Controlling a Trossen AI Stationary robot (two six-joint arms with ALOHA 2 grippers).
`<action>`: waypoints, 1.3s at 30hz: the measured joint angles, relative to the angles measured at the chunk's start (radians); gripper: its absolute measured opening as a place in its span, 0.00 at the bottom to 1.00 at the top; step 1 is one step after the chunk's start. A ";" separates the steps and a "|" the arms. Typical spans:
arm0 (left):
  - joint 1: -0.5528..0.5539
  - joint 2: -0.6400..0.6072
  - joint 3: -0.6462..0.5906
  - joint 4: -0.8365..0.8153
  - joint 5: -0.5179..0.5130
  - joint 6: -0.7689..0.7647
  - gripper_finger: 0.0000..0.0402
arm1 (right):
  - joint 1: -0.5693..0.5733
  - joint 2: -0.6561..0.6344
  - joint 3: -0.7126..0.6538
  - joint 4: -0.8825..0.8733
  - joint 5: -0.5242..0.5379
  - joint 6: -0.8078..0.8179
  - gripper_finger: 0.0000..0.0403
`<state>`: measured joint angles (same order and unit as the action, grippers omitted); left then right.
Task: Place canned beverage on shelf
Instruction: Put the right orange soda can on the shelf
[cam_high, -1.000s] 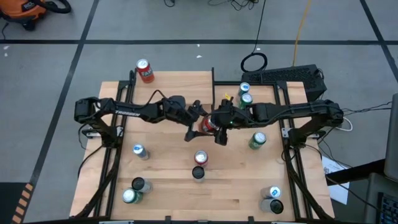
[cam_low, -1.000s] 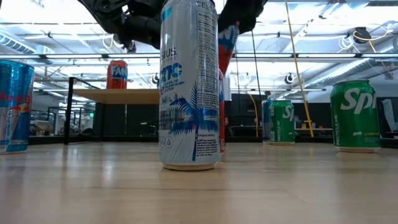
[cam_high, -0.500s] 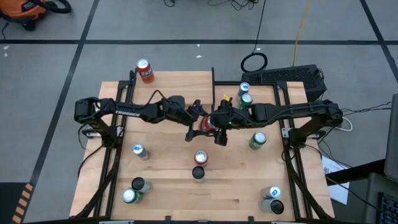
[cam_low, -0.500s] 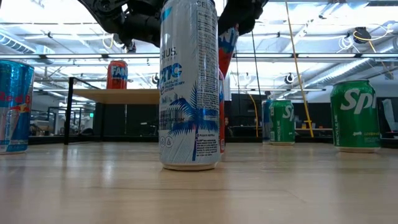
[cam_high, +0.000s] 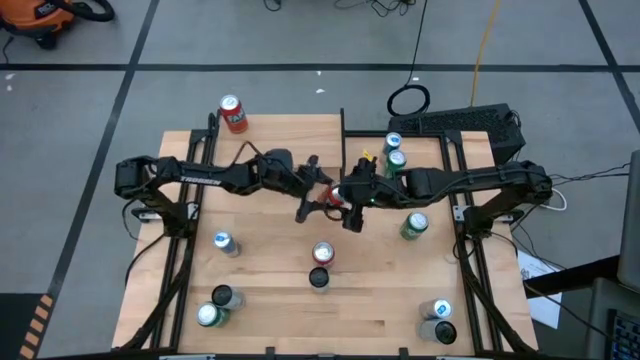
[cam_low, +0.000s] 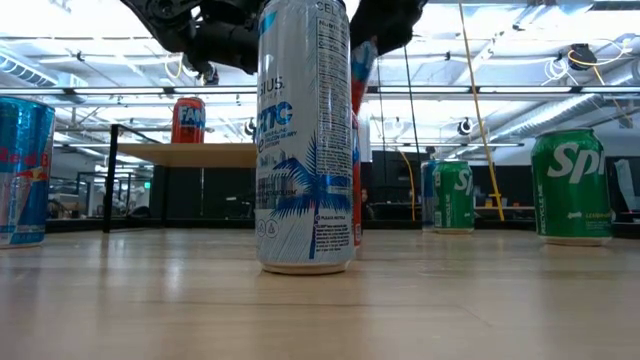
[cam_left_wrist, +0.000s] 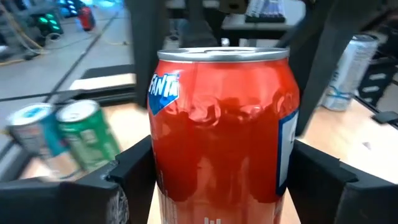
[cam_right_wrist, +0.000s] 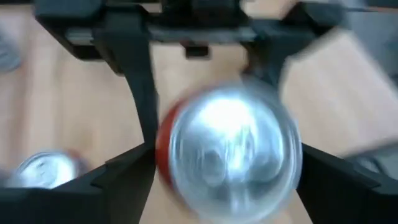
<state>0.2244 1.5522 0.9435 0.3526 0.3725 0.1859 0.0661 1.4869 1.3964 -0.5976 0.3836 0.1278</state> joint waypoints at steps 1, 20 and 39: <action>0.016 -0.025 -0.012 -0.005 0.000 -0.001 0.69 | 0.010 -0.011 0.000 -0.017 0.056 0.019 0.86; 0.486 -0.621 -0.371 -0.063 0.064 0.032 0.69 | 0.100 -0.084 -0.196 0.108 0.363 0.135 0.87; 0.747 -0.664 -0.530 -0.044 0.118 -0.035 0.68 | 0.097 -0.084 -0.330 0.182 0.457 0.245 0.87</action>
<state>0.9716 0.8881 0.4137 0.3088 0.4903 0.1513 0.1635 1.4033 1.0664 -0.4156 0.8404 0.3732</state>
